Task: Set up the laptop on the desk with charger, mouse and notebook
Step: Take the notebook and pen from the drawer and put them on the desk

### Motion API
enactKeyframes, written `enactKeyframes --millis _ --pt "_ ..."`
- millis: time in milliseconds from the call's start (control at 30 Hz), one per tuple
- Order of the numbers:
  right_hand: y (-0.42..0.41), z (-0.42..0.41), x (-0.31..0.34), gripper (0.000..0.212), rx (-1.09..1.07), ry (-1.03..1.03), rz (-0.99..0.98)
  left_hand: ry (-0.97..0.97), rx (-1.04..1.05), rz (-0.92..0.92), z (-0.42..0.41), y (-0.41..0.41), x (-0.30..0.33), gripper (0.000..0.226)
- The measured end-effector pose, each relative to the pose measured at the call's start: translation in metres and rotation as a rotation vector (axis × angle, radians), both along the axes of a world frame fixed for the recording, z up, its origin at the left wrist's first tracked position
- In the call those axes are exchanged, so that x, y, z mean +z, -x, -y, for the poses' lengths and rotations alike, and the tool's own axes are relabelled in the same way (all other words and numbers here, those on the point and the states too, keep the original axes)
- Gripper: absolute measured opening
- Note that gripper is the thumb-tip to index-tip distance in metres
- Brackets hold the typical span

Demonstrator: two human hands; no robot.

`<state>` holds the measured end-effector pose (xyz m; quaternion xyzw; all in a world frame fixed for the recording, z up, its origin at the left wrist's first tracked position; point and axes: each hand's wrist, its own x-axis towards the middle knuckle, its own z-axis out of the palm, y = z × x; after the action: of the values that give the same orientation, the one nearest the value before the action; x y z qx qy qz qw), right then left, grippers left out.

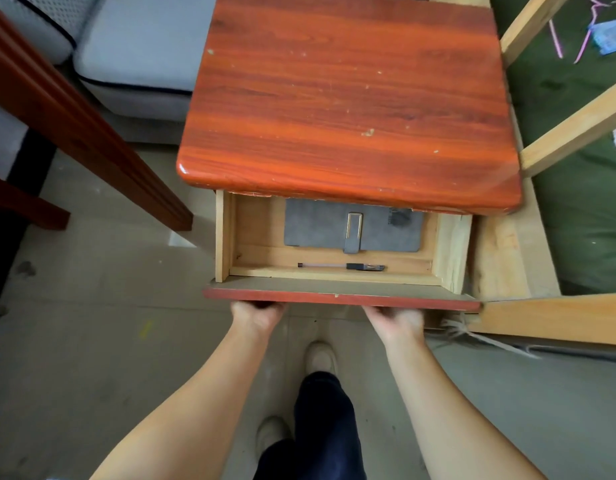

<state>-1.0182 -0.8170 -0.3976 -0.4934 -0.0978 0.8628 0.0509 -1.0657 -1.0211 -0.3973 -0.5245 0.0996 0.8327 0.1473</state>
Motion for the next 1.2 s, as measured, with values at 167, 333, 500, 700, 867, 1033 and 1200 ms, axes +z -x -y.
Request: enactKeyframes --millis 167,333,500,700,867,1033,1200 --pt "-0.012 0.004 0.024 0.039 0.14 0.046 0.088 0.036 -0.104 -0.005 0.002 -0.011 0.017 0.029" --pt "-0.014 0.016 0.1 0.028 1.261 -0.444 0.096 0.219 -0.89 -0.088 -0.01 -0.032 0.062 0.023" --pt "0.045 0.002 0.118 0.031 1.458 -1.427 0.0 0.681 -1.177 -0.349 -0.013 0.026 0.093 0.024" --pt "0.069 -0.006 0.047 0.039 2.034 -1.582 0.011 1.231 -1.164 -0.343 -0.02 0.082 0.06 0.031" --pt "0.068 -0.007 0.033 0.038 2.149 -1.684 0.006 1.304 -1.219 -0.317 -0.029 0.092 0.036 0.031" --pt "0.069 -0.001 0.035 0.024 2.126 -1.756 0.056 1.185 -1.236 -0.29 -0.039 0.095 0.03 0.056" --pt "0.067 0.0 0.04 0.01 2.049 -1.708 0.084 1.053 -1.112 -0.192 -0.044 0.095 0.024 0.051"
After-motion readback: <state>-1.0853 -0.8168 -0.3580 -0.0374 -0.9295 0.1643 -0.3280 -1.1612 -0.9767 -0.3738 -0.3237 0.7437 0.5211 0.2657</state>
